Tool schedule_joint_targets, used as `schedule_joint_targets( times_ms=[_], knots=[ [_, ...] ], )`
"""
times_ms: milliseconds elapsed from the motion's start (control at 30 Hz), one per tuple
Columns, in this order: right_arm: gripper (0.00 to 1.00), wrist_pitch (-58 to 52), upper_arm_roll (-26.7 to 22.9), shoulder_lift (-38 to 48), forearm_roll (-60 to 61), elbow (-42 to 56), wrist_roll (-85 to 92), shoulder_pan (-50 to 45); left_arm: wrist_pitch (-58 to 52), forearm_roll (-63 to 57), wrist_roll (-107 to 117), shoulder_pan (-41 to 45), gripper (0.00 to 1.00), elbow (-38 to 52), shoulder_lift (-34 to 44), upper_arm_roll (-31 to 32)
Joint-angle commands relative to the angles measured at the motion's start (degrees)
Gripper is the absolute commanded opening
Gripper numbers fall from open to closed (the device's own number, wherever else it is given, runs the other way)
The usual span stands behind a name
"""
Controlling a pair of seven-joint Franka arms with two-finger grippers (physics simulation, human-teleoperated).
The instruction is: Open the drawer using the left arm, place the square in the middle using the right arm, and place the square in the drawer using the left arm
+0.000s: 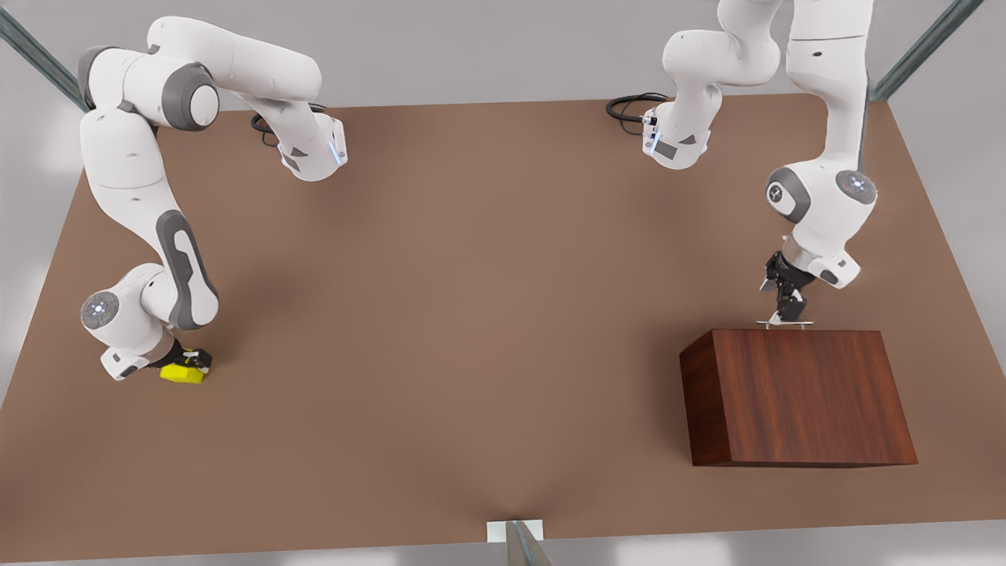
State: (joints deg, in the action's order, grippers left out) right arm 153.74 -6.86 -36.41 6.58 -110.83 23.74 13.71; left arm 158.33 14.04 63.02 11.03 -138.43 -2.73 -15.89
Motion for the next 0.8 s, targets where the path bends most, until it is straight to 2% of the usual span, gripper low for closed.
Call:
schedule_joint_targets(
  times_ms=[0, 33, 133, 200, 367, 533, 633, 767],
  knots=[
    [0.79, -0.11, 0.09, 0.11, 0.10, 0.00, -0.01, 0.00, 0.05, 0.11, 0.00, -3.74, 1.00, 0.00, 0.00, -0.02],
    [0.70, -0.20, 0.09, 0.29, 0.10, 0.09, -0.01, 0.00, 0.05, 0.11, 0.00, -3.74, 1.00, 0.00, 0.00, -0.02],
    [0.68, -0.38, 0.09, 0.64, 0.10, 0.18, -0.01, 0.00, 0.05, 0.20, 0.00, -3.74, 1.00, 0.00, -0.17, -0.02],
    [0.58, -0.46, 0.61, 0.73, 0.10, 0.09, -0.01, 0.26, 0.14, 0.20, 0.00, -3.74, 1.00, 0.00, -0.26, -0.02],
    [0.57, -0.64, 0.79, 1.43, 0.10, 0.09, -0.36, 0.17, 1.36, 0.20, 0.00, -3.82, 1.00, 0.62, -1.05, -0.02],
    [0.58, -7.93, 4.74, 7.49, 0.10, -0.70, -7.65, -0.70, 1.72, 0.20, 0.00, -3.91, 1.00, 0.62, -2.28, -0.02],
    [0.58, -11.53, 5.89, 9.51, 0.10, -0.88, -22.39, -7.55, 2.25, 0.28, 0.00, -3.91, 1.00, 0.62, -2.98, -0.02],
    [0.58, -12.86, 5.80, 10.22, 0.19, -0.70, -47.80, -22.67, 1.63, 0.55, 0.09, -3.82, 1.00, 0.62, -3.69, 0.07]
  ],
)
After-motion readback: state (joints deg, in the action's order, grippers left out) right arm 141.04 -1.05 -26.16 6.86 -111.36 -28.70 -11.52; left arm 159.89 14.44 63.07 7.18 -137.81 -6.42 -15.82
